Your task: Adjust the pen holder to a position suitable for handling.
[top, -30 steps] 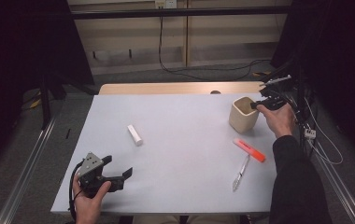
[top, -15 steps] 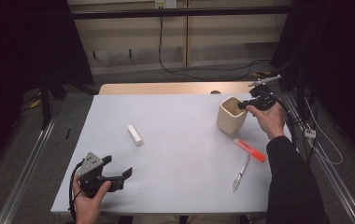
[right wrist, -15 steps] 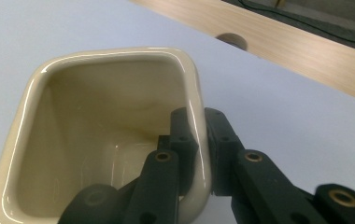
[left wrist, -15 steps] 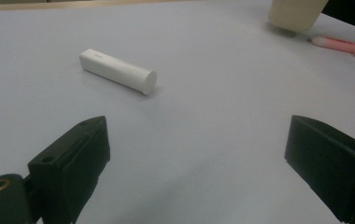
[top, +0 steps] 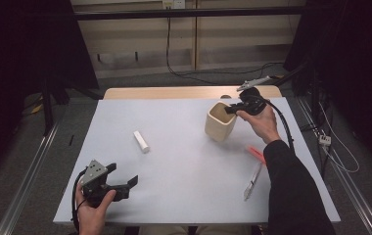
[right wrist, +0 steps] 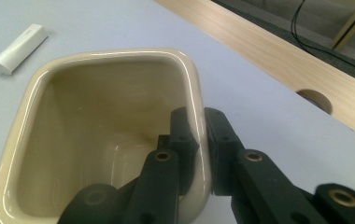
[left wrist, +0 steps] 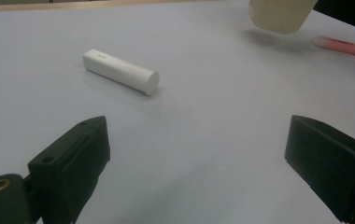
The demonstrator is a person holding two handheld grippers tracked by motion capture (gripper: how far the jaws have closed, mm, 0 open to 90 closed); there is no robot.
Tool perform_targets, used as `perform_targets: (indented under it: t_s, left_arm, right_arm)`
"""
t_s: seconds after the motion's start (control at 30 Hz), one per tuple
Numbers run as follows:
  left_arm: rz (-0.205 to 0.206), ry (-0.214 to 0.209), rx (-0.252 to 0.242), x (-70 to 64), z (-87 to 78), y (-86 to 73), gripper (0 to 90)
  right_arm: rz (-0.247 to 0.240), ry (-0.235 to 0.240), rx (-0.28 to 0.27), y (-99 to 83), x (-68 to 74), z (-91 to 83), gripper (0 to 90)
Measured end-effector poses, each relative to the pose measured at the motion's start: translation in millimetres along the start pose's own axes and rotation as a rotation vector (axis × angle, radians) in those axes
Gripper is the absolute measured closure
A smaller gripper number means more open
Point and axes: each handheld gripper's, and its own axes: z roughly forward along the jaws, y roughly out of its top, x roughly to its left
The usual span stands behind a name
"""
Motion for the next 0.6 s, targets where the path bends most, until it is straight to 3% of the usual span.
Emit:
perform_targets:
  t_s: [0.13,0.2,0.4,0.6]
  left_arm:
    - [0.003,0.002,0.005,0.3,-0.1,0.1,6.8]
    - [0.003,0.001,0.006,0.2,-0.1,0.1,6.8]
    - [0.003,0.000,0.003,-0.1,0.1,0.0,6.8]
    - [0.008,0.001,0.010,0.4,0.2,0.1,6.8]
  right_arm:
    - [-0.024,0.029,-0.006,4.8,8.0,8.3,82.8]
    - [-0.044,0.072,-0.015,6.8,15.5,16.0,82.8]
    - [-0.104,0.115,0.021,10.5,29.3,30.5,82.8]
    - [-0.147,0.173,0.023,17.5,41.4,44.4,82.8]
